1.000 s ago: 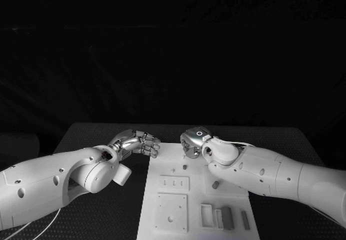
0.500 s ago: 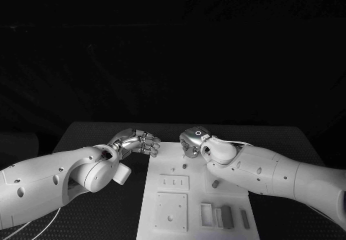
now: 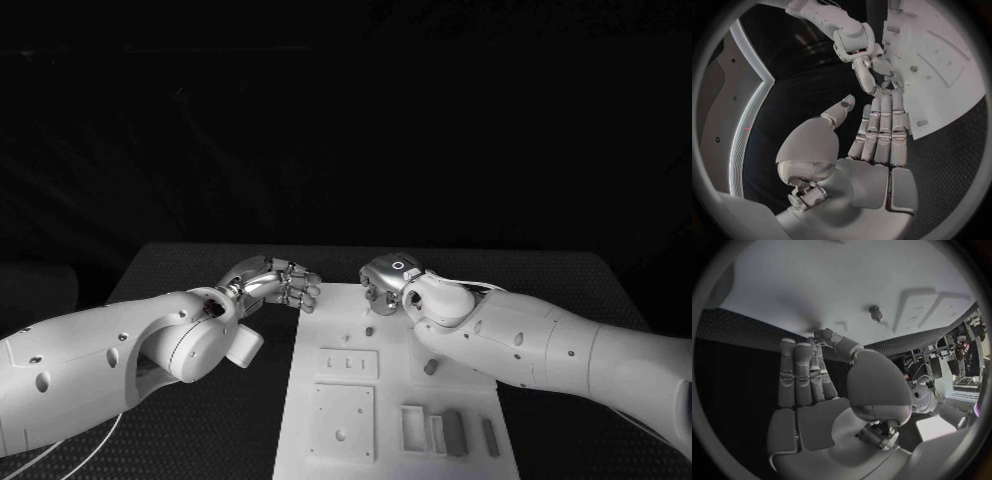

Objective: Assemble the parts on the task board

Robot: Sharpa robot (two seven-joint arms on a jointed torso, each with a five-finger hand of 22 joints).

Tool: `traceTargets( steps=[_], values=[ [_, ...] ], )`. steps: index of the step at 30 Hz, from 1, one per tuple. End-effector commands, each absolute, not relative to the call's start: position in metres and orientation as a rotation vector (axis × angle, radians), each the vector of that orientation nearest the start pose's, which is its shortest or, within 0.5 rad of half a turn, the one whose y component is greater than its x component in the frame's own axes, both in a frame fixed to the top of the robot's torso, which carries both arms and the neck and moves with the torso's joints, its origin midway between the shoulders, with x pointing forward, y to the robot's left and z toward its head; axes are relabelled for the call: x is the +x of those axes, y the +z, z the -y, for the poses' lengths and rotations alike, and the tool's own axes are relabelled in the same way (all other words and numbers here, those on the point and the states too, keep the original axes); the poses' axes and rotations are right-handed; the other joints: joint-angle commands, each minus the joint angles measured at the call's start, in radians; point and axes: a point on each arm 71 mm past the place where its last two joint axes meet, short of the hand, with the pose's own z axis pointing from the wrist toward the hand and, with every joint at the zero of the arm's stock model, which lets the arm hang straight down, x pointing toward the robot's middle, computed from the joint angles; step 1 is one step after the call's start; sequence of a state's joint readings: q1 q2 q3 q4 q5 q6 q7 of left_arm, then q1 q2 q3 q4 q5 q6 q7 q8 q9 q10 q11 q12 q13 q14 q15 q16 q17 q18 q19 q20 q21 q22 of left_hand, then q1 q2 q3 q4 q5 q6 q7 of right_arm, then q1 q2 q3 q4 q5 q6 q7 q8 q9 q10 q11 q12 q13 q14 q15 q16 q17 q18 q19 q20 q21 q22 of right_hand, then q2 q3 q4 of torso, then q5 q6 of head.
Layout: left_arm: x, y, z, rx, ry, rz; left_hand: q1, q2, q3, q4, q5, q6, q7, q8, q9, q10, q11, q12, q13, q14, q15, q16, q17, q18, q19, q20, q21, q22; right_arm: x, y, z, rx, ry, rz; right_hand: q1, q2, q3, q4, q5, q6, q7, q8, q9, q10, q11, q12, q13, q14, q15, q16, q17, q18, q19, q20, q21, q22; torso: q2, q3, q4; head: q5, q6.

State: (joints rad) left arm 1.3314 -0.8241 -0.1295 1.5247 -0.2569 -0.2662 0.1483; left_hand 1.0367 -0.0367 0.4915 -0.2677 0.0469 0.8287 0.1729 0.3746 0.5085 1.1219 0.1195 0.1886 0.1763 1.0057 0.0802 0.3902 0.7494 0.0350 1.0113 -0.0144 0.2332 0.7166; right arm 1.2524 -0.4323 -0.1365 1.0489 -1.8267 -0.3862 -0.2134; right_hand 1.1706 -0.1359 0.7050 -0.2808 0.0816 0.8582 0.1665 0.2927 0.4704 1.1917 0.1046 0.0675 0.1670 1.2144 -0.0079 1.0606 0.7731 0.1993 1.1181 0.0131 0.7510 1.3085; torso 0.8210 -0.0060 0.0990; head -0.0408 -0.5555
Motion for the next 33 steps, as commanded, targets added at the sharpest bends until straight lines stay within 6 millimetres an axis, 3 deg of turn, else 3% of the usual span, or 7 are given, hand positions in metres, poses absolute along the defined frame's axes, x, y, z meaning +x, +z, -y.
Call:
traceTargets(
  steps=[1, 7, 16, 19, 21, 25, 33],
  values=[
    [0.496, -0.157, -0.192, -0.831, -1.369, -1.714, -0.008, -0.004, 0.002, 0.004, 0.004, 0.0, 0.004, -0.005, -0.001, 0.004, 0.005, -0.004, 0.001, 0.007, 0.001, -0.007, 0.001, 0.02, -0.001, -0.004, -0.006, 0.001, 0.557, -0.197, 0.122, -0.44, 0.322, -1.447, -0.019, -0.036, -0.002, 0.009, -0.001, -0.022, 0.001, -0.012, -0.008, -0.035, 0.013, -0.007, -0.014, -0.004, 0.013, 0.001, -0.005, 0.062, -0.002, 0.012, -0.01, 0.016, 0.0, -0.0004, -0.0011, 0.002, 0.002],
    [0.497, -0.157, -0.194, -0.833, -1.364, -1.71, -0.007, -0.005, 0.003, 0.004, 0.004, 0.0, 0.004, -0.005, -0.002, 0.004, 0.005, -0.005, 0.001, 0.007, 0.001, -0.008, 0.002, 0.02, -0.001, -0.004, -0.006, 0.001, 0.554, -0.194, 0.128, -0.427, 0.328, -1.432, -0.017, -0.063, 0.009, 0.026, -0.001, -0.032, 0.001, -0.014, -0.015, -0.083, 0.03, -0.004, -0.031, -0.019, 0.029, 0.004, -0.011, 0.062, -0.01, 0.017, -0.018, 0.015, 0.001, 0.0005, -0.0013, 0.002, 0.003],
    [0.498, -0.157, -0.197, -0.838, -1.355, -1.704, -0.007, -0.005, 0.003, 0.004, 0.004, 0.0, 0.004, -0.006, -0.002, 0.004, 0.006, -0.005, 0.001, 0.006, 0.001, -0.009, 0.002, 0.02, -0.002, -0.004, -0.007, 0.001, 0.544, -0.173, 0.146, -0.399, 0.364, -1.387, -0.013, -0.068, 0.012, 0.036, -0.002, -0.025, -0.002, -0.008, -0.015, -0.083, 0.029, 0.002, -0.034, -0.02, 0.028, 0.011, -0.013, 0.062, -0.008, 0.017, -0.017, 0.017, 0.001, 0.002, -0.0029, 0.001, 0.014],
    [0.499, -0.157, -0.199, -0.84, -1.35, -1.699, -0.007, -0.005, 0.003, 0.004, 0.004, 0.0, 0.004, -0.006, -0.002, 0.004, 0.006, -0.006, 0.002, 0.006, 0.001, -0.009, 0.003, 0.02, -0.002, -0.004, -0.007, 0.001, 0.54, -0.166, 0.155, -0.381, 0.372, -1.379, -0.011, -0.068, 0.011, 0.039, -0.002, -0.017, -0.002, -0.002, -0.014, -0.076, 0.027, 0.005, -0.033, -0.016, 0.027, 0.016, -0.013, 0.062, -0.004, 0.016, -0.015, 0.018, 0.0, 0.003, -0.0062, 0.002, 0.018],
    [0.5, -0.157, -0.2, -0.841, -1.347, -1.697, -0.007, -0.005, 0.003, 0.004, 0.004, 0.0, 0.004, -0.006, -0.002, 0.004, 0.006, -0.006, 0.002, 0.006, 0.001, -0.009, 0.003, 0.02, -0.002, -0.004, -0.007, 0.001, 0.536, -0.161, 0.164, -0.367, 0.374, -1.384, -0.011, -0.069, 0.01, 0.041, -0.002, -0.011, -0.001, 0.002, -0.013, -0.066, 0.024, 0.01, -0.031, -0.014, 0.024, 0.019, -0.014, 0.062, -0.002, 0.014, -0.013, 0.019, -0.001, 0.002, -0.0065, 0.0, 0.022],
    [0.501, -0.158, -0.202, -0.842, -1.345, -1.694, -0.007, -0.005, 0.003, 0.004, 0.004, 0.0, 0.004, -0.006, -0.002, 0.004, 0.006, -0.006, 0.002, 0.006, 0.002, -0.01, 0.003, 0.02, -0.002, -0.004, -0.007, 0.002, 0.53, -0.162, 0.185, -0.358, 0.358, -1.446, -0.019, -0.079, 0.003, 0.058, -0.002, 0.014, 0.001, 0.018, -0.01, -0.012, 0.005, 0.035, -0.016, -0.004, 0.005, 0.027, -0.019, 0.062, 0.007, 0.01, -0.006, 0.02, -0.003, 0.0044, -0.0145, 0.001, 0.028],
    [0.503, -0.158, -0.204, -0.844, -1.339, -1.692, -0.006, -0.004, 0.003, 0.004, 0.004, 0.0, 0.004, -0.006, -0.002, 0.005, 0.006, -0.006, 0.002, 0.006, 0.002, -0.011, 0.004, 0.02, -0.002, -0.004, -0.007, 0.002, 0.532, -0.168, 0.216, -0.368, 0.295, -1.529, -0.045, -0.116, -0.005, 0.109, -0.003, 0.016, -0.006, 0.021, -0.011, -0.013, 0.005, 0.026, -0.009, -0.012, 0.005, 0.028, -0.029, 0.062, -0.001, 0.011, -0.009, 0.019, -0.006, 0.0089, -0.0317, 0.008, 0.035]
  ],
)
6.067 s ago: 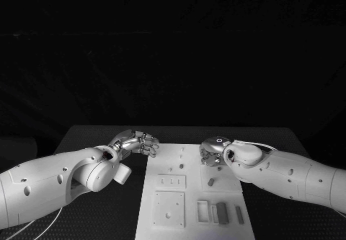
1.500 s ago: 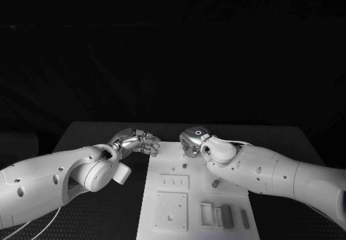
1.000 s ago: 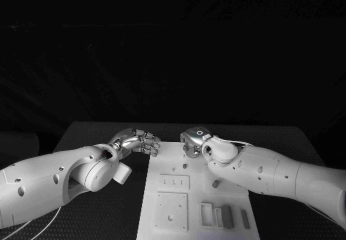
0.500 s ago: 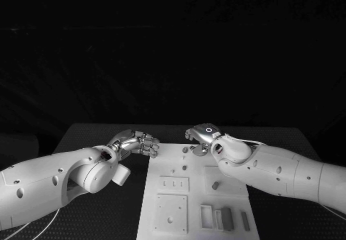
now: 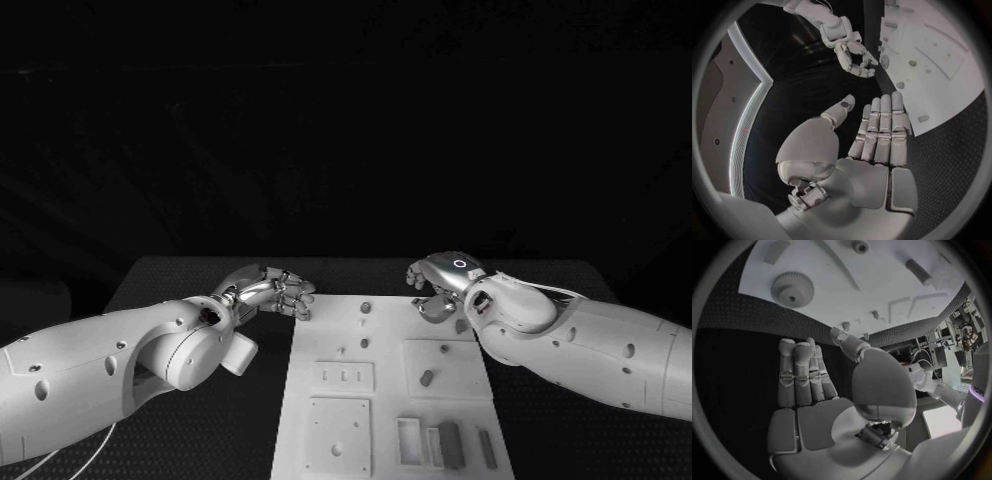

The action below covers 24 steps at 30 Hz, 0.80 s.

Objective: Assemble the parts on the task board

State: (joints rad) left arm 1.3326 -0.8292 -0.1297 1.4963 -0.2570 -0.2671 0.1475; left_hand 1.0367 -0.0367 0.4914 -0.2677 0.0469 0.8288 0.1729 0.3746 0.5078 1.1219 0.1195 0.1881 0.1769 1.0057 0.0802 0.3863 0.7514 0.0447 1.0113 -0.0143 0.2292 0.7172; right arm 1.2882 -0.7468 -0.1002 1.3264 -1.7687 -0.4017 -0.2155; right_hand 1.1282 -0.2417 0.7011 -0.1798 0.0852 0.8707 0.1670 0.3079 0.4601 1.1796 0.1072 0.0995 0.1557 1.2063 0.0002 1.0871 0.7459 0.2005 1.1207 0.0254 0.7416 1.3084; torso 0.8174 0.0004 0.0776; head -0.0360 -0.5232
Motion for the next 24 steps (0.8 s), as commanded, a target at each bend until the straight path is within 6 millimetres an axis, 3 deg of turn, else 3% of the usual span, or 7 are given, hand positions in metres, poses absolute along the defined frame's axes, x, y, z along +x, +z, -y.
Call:
traceTargets(
  steps=[1, 4, 6, 14, 17, 24],
  values=[
    [0.503, -0.158, -0.204, -0.844, -1.34, -1.692, -0.006, -0.004, 0.003, 0.004, 0.004, 0.0, 0.004, -0.006, -0.001, 0.005, 0.006, -0.006, 0.002, 0.006, 0.002, -0.007, 0.002, 0.01, -0.002, -0.004, -0.004, 0.001, 0.533, -0.169, 0.219, -0.369, 0.288, -1.538, -0.005, -0.015, -0.002, 0.015, -0.006, 0.002, -0.008, 0.006, -0.001, 0.002, 0.001, -0.005, 0.004, -0.006, -0.003, 0.003, -0.002, 0.061, -0.005, -0.001, 0.0, 0.019, -0.002, 0.0027, -0.0112, 0.004, 0.002],
    [0.504, -0.159, -0.203, -0.843, -1.341, -1.694, -0.006, -0.004, 0.004, 0.004, 0.004, 0.001, 0.004, -0.006, -0.001, 0.005, 0.006, -0.006, 0.002, 0.006, 0.002, -0.007, 0.002, 0.01, -0.002, -0.004, -0.004, 0.001, 0.533, -0.17, 0.225, -0.369, 0.274, -1.553, -0.009, -0.024, -0.006, 0.024, -0.007, -0.002, -0.011, 0.004, -0.002, 0.003, 0.001, -0.006, 0.006, -0.01, -0.004, 0.004, -0.003, 0.061, -0.009, 0.0, -0.001, 0.019, -0.001, 0.0046, -0.0134, 0.007, 0.003],
    [0.504, -0.159, -0.203, -0.844, -1.34, -1.695, -0.006, -0.004, 0.004, 0.004, 0.004, 0.001, 0.004, -0.006, -0.001, 0.005, 0.006, -0.006, 0.002, 0.007, 0.002, -0.007, 0.002, 0.01, -0.002, -0.004, -0.004, 0.001, 0.534, -0.171, 0.228, -0.37, 0.265, -1.562, -0.009, -0.028, -0.007, 0.027, -0.007, -0.005, -0.012, 0.003, -0.003, 0.001, 0.0, -0.008, 0.007, -0.012, -0.004, 0.005, -0.004, 0.061, -0.011, 0.001, -0.002, 0.019, -0.001, 0.005, -0.0117, 0.006, 0.002],
    [0.504, -0.159, -0.203, -0.843, -1.34, -1.696, -0.007, -0.004, 0.004, 0.004, 0.004, 0.001, 0.004, -0.006, -0.001, 0.006, 0.006, -0.006, 0.002, 0.007, 0.002, -0.008, 0.003, 0.01, -0.002, -0.004, -0.004, 0.002, 0.543, -0.177, 0.242, -0.363, 0.207, -1.623, -0.007, -0.038, -0.013, 0.039, -0.007, -0.023, -0.02, -0.004, -0.008, -0.02, 0.004, -0.022, 0.01, -0.032, 0.0, 0.008, -0.008, 0.061, -0.027, 0.007, -0.006, 0.02, -0.001, 0.0016, -0.0111, 0.0, 0.001],
    [0.504, -0.159, -0.202, -0.842, -1.342, -1.697, -0.007, -0.004, 0.004, 0.004, 0.004, 0.001, 0.004, -0.006, -0.001, 0.006, 0.006, -0.007, 0.002, 0.007, 0.002, -0.008, 0.003, 0.01, -0.002, -0.004, -0.004, 0.002, 0.547, -0.179, 0.247, -0.359, 0.186, -1.635, -0.01, -0.041, -0.021, 0.047, -0.007, -0.036, -0.034, -0.008, -0.012, 0.011, -0.003, -0.003, 0.032, -0.046, -0.006, 0.016, -0.007, 0.061, -0.038, 0.012, -0.007, 0.021, -0.001, 0.0013, -0.0108, 0.0, 0.001],
    [0.504, -0.159, -0.203, -0.843, -1.341, -1.698, -0.007, -0.004, 0.003, 0.005, 0.004, 0.001, 0.004, -0.006, -0.001, 0.006, 0.006, -0.007, 0.003, 0.007, 0.002, -0.008, 0.004, 0.01, -0.002, -0.003, -0.004, 0.002, 0.554, -0.183, 0.251, -0.343, 0.194, -1.669, -0.003, -0.038, -0.028, 0.048, -0.007, -0.041, -0.04, -0.006, -0.012, -0.002, -0.004, 0.001, 0.076, -0.061, -0.007, 0.032, -0.007, 0.061, -0.047, 0.014, -0.002, 0.022, -0.002, 0.0015, -0.0098, -0.003, -0.003]
  ],
)
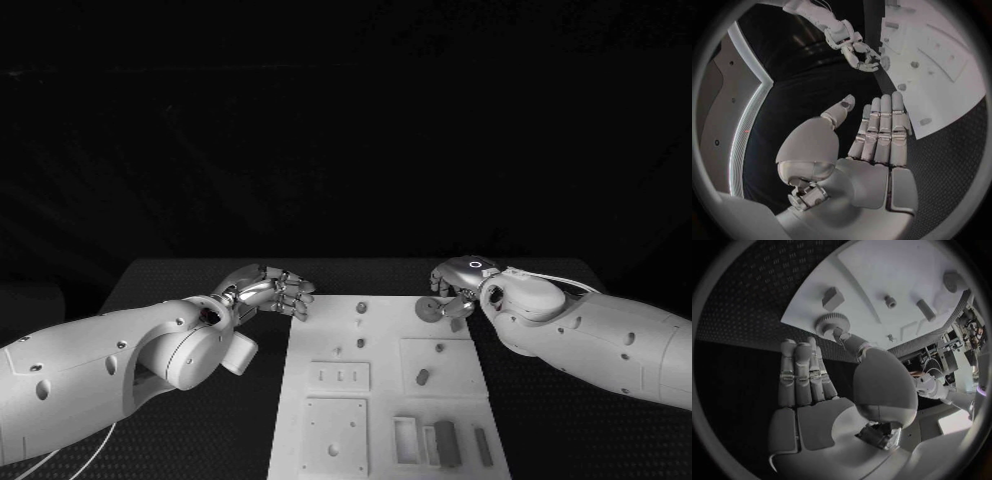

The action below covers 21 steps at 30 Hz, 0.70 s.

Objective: Assemble the parts on the task board

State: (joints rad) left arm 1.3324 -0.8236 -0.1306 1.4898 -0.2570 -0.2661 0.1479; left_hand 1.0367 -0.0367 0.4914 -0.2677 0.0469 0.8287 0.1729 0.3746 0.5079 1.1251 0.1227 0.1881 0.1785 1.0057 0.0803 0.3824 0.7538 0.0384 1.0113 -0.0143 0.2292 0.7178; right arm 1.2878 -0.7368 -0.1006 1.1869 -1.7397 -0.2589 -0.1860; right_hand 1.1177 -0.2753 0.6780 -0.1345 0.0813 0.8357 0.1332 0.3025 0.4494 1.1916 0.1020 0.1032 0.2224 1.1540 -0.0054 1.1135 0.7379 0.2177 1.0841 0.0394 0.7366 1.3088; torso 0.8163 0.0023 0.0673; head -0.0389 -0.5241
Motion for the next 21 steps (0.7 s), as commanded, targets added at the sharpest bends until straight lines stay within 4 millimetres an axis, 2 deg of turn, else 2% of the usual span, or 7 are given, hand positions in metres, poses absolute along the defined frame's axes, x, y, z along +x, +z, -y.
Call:
traceTargets(
  steps=[1, 4, 5, 6, 10, 13, 21],
  values=[
    [0.5042, -0.1593, -0.2025, -0.842, -1.342, -1.699, -0.007, -0.004, 0.003, 0.005, 0.004, 0.001, 0.004, -0.006, -0.001, 0.003, 0.002, -0.007, 0.001, 0.007, 0.002, -0.005, 0.001, 0.016, -0.002, -0.003, -0.004, 0.001, 0.5549, -0.1831, 0.2509, -0.342, 0.198, -1.671, 0.008, -0.004, -0.008, 0.004, -0.002, -0.008, -0.007, 0.001, -0.002, -0.003, -0.001, 0.009, 0.03, -0.012, -0.004, 0.011, 0.0, 0.044, -0.012, 0.001, 0.005, 0.021, 0.0, -0.0007, -0.0004, 0.0, -0.001],
    [0.5041, -0.1594, -0.2017, -0.841, -1.343, -1.701, -0.007, -0.003, 0.003, 0.005, 0.004, 0.001, 0.004, -0.007, -0.001, 0.003, 0.002, -0.007, 0.001, 0.007, 0.002, -0.005, 0.002, 0.016, -0.002, -0.003, -0.004, 0.002, 0.556, -0.1846, 0.2502, -0.336, 0.212, -1.684, 0.009, -0.005, -0.02, 0.005, -0.003, -0.012, -0.012, 0.006, -0.001, 0.036, -0.028, 0.077, 0.139, -0.02, -0.028, 0.029, 0.001, 0.044, -0.013, 0.0, 0.015, 0.021, 0.0, -0.0005, 0.0007, 0.0, -0.002],
    [0.5042, -0.1594, -0.2015, -0.841, -1.344, -1.701, -0.007, -0.004, 0.003, 0.005, 0.004, 0.001, 0.004, -0.007, -0.001, 0.003, 0.002, -0.007, 0.001, 0.007, 0.002, -0.005, 0.002, 0.016, -0.002, -0.003, -0.004, 0.002, 0.5561, -0.1846, 0.2497, -0.339, 0.214, -1.682, 0.008, -0.004, -0.029, 0.008, -0.003, -0.015, -0.014, 0.01, 0.001, -0.006, -0.039, 0.142, 0.277, -0.026, -0.038, 0.055, 0.008, 0.044, -0.013, -0.002, 0.027, 0.021, 0.0, -0.0006, 0.0015, 0.0, -0.003],
    [0.5042, -0.1594, -0.2013, -0.841, -1.344, -1.701, -0.008, -0.004, 0.003, 0.005, 0.004, 0.001, 0.004, -0.007, -0.001, 0.003, 0.002, -0.007, 0.001, 0.007, 0.002, -0.005, 0.002, 0.016, -0.002, -0.003, -0.004, 0.002, 0.5561, -0.1849, 0.2498, -0.336, 0.218, -1.685, 0.005, 0.002, -0.034, 0.016, -0.001, -0.019, -0.014, 0.016, 0.004, -0.116, -0.045, 0.246, 0.521, -0.045, -0.041, 0.085, 0.011, 0.043, -0.019, -0.005, 0.041, 0.019, 0.0, -0.0006, 0.0018, -0.001, -0.003],
    [0.5045, -0.1596, -0.2019, -0.842, -1.342, -1.701, -0.008, -0.004, 0.003, 0.005, 0.004, 0.001, 0.005, -0.007, -0.001, 0.002, 0.002, -0.008, 0.001, 0.007, 0.002, -0.006, 0.002, 0.016, -0.002, -0.003, -0.004, 0.002, 0.5568, -0.1857, 0.2518, -0.325, 0.222, -1.695, 0.0, -0.005, -0.03, 0.013, -0.002, -0.022, -0.019, 0.019, -0.001, -0.236, -0.067, 0.622, 0.882, -0.066, -0.068, 0.19, 0.043, 0.044, -0.023, -0.012, 0.094, 0.023, -0.001, -0.0014, 0.0017, -0.002, -0.006],
    [0.5045, -0.1596, -0.2021, -0.842, -1.342, -1.701, -0.008, -0.004, 0.003, 0.005, 0.004, 0.0, 0.005, -0.007, -0.001, 0.002, 0.002, -0.008, 0.001, 0.007, 0.002, -0.006, 0.002, 0.016, -0.002, -0.003, -0.004, 0.002, 0.5571, -0.186, 0.2521, -0.321, 0.227, -1.698, -0.004, -0.001, -0.023, 0.011, -0.002, -0.021, -0.019, 0.026, 0.0, -0.259, -0.084, 0.782, 0.948, -0.076, -0.078, 0.253, 0.067, 0.044, -0.027, -0.019, 0.132, 0.023, -0.001, -0.0017, 0.0006, -0.002, -0.006],
    [0.5045, -0.1596, -0.2017, -0.841, -1.344, -1.702, -0.008, -0.003, 0.003, 0.006, 0.004, 0.0, 0.005, -0.008, -0.001, 0.002, 0.003, -0.009, 0.002, 0.007, 0.002, -0.006, 0.003, 0.016, -0.002, -0.003, -0.005, 0.002, 0.5566, -0.1887, 0.2493, -0.328, 0.239, -1.721, -0.009, 0.011, -0.017, 0.012, -0.003, -0.004, -0.017, 0.039, 0.006, -0.276, -0.088, 0.938, 0.958, -0.079, -0.083, 0.337, 0.096, 0.044, -0.029, -0.029, 0.185, 0.022, -0.001, -0.0013, 0.0002, -0.001, -0.009]
  ],
)
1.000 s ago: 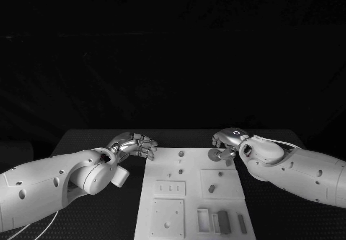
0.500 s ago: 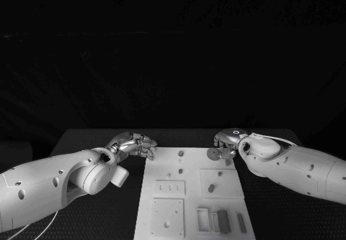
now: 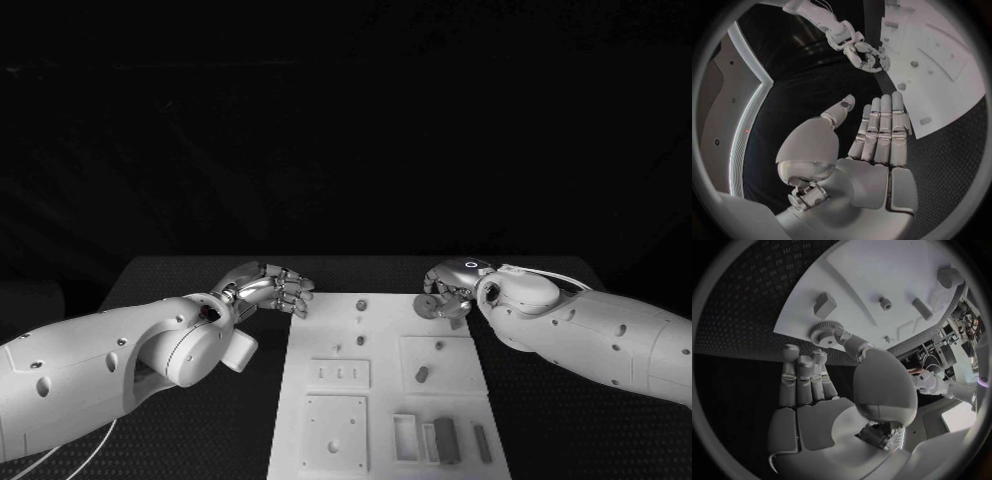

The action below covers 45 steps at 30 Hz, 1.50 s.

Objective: Assemble the parts on the task board

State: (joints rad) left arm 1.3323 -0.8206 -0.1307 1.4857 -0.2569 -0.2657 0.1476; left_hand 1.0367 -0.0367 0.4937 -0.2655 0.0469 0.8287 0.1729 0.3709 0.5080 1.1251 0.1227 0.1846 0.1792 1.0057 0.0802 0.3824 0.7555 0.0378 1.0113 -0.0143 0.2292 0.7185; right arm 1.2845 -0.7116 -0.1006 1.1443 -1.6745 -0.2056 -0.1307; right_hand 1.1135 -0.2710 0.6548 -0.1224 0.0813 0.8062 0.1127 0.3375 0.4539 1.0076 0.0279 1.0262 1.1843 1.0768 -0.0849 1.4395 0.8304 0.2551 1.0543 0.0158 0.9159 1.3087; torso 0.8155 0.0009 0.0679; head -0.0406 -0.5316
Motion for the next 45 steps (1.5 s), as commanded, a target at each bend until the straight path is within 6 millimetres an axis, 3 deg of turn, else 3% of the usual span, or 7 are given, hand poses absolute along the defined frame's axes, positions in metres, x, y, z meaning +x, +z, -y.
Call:
traceTargets(
  steps=[1, 12, 20, 29, 35, 42, 45],
  values=[
    [0.505, -0.16, -0.202, -0.841, -1.343, -1.702, -0.008, -0.003, 0.001, 0.003, 0.004, 0.0, 0.005, -0.004, -0.001, 0.002, 0.003, -0.005, 0.001, 0.007, 0.002, -0.007, 0.001, 0.017, -0.002, -0.003, -0.005, 0.001, 0.557, -0.189, 0.249, -0.328, 0.241, -1.724, -0.007, 0.008, 0.007, 0.001, -0.003, 0.027, 0.004, 0.004, 0.002, -0.092, -0.014, 0.027, -0.007, -0.002, -0.003, 0.018, 0.005, 0.007, 0.001, -0.006, 0.01, 0.022, 0.0, 0.0002, -0.0003, 0.0, -0.002],
    [0.505, -0.16, -0.202, -0.841, -1.343, -1.705, -0.009, -0.003, 0.001, 0.004, 0.004, 0.0, 0.005, -0.004, -0.001, 0.002, 0.003, -0.006, 0.001, 0.008, 0.002, -0.007, 0.002, 0.017, -0.002, -0.003, -0.005, 0.002, 0.556, -0.192, 0.247, -0.327, 0.257, -1.753, -0.012, 0.019, 0.008, 0.006, -0.003, 0.043, 0.006, 0.012, 0.005, -0.096, -0.014, 0.067, -0.019, -0.002, -0.003, 0.044, 0.011, 0.007, 0.001, -0.008, 0.023, 0.021, 0.0, 0.0, 0.0001, 0.0, -0.007],
    [0.505, -0.16, -0.202, -0.842, -1.343, -1.705, -0.009, -0.003, 0.001, 0.004, 0.004, 0.0, 0.005, -0.005, -0.001, 0.002, 0.003, -0.006, 0.002, 0.008, 0.002, -0.008, 0.003, 0.017, -0.002, -0.003, -0.005, 0.002, 0.558, -0.195, 0.249, -0.326, 0.25, -1.768, -0.013, 0.048, 0.011, 0.006, -0.003, 0.052, 0.012, 0.014, 0.005, -0.102, -0.009, 0.088, -0.032, -0.005, 0.001, 0.064, 0.017, 0.007, -0.004, -0.009, 0.027, 0.02, 0.0, 0.0, 0.0001, -0.001, -0.009],
    [0.504, -0.16, -0.202, -0.841, -1.343, -1.707, -0.009, -0.003, 0.001, 0.004, 0.004, 0.0, 0.005, -0.005, -0.001, 0.002, 0.003, -0.007, 0.002, 0.008, 0.002, -0.009, 0.003, 0.017, -0.003, -0.003, -0.005, 0.002, 0.559, -0.2, 0.247, -0.334, 0.249, -1.78, -0.01, 0.092, 0.01, -0.01, -0.003, 0.067, 0.017, 0.018, 0.006, -0.109, -0.005, 0.11, -0.054, -0.011, 0.006, 0.075, 0.015, 0.007, -0.008, -0.009, 0.034, 0.02, 0.0, -0.0001, 0.001, -0.002, -0.012],
    [0.504, -0.16, -0.204, -0.843, -1.34, -1.706, -0.009, -0.003, 0.001, 0.004, 0.004, -0.001, 0.005, -0.005, -0.001, 0.002, 0.003, -0.007, 0.002, 0.008, 0.002, -0.009, 0.004, 0.017, -0.003, -0.003, -0.005, 0.002, 0.559, -0.204, 0.248, -0.357, 0.219, -1.772, 0.01, 0.133, 0.012, -0.067, -0.002, 0.096, 0.024, 0.024, 0.006, -0.113, 0.0, 0.131, -0.082, -0.013, 0.011, 0.082, 0.009, 0.007, -0.01, -0.009, 0.041, 0.019, 0.001, 0.0006, 0.0017, 0.001, -0.017],
    [0.504, -0.16, -0.204, -0.842, -1.34, -1.705, -0.009, -0.003, 0.001, 0.004, 0.004, 0.0, 0.005, -0.005, -0.001, 0.003, 0.003, -0.008, 0.002, 0.008, 0.002, -0.01, 0.004, 0.017, -0.003, -0.003, -0.005, 0.003, 0.558, -0.203, 0.247, -0.379, 0.209, -1.753, -0.002, 0.16, 0.016, -0.093, -0.002, 0.162, 0.005, 0.049, 0.021, -0.091, -0.016, 0.155, -0.125, 0.006, -0.004, 0.087, -0.003, 0.007, 0.009, -0.013, 0.05, 0.016, -0.001, -0.0005, -0.0004, 0.002, -0.018],
    [0.504, -0.16, -0.204, -0.841, -1.341, -1.706, -0.009, -0.003, 0.001, 0.005, 0.004, 0.0, 0.005, -0.005, -0.001, 0.003, 0.003, -0.008, 0.002, 0.008, 0.002, -0.01, 0.005, 0.017, -0.003, -0.003, -0.006, 0.003, 0.557, -0.202, 0.244, -0.388, 0.218, -1.737, -0.017, 0.193, 0.016, -0.079, -0.002, 0.176, -0.002, 0.055, 0.027, -0.077, -0.023, 0.162, -0.139, 0.017, -0.01, 0.09, -0.006, 0.007, 0.019, -0.017, 0.052, 0.015, -0.001, 0.0001, -0.0007, 0.004, -0.018]
  ],
)
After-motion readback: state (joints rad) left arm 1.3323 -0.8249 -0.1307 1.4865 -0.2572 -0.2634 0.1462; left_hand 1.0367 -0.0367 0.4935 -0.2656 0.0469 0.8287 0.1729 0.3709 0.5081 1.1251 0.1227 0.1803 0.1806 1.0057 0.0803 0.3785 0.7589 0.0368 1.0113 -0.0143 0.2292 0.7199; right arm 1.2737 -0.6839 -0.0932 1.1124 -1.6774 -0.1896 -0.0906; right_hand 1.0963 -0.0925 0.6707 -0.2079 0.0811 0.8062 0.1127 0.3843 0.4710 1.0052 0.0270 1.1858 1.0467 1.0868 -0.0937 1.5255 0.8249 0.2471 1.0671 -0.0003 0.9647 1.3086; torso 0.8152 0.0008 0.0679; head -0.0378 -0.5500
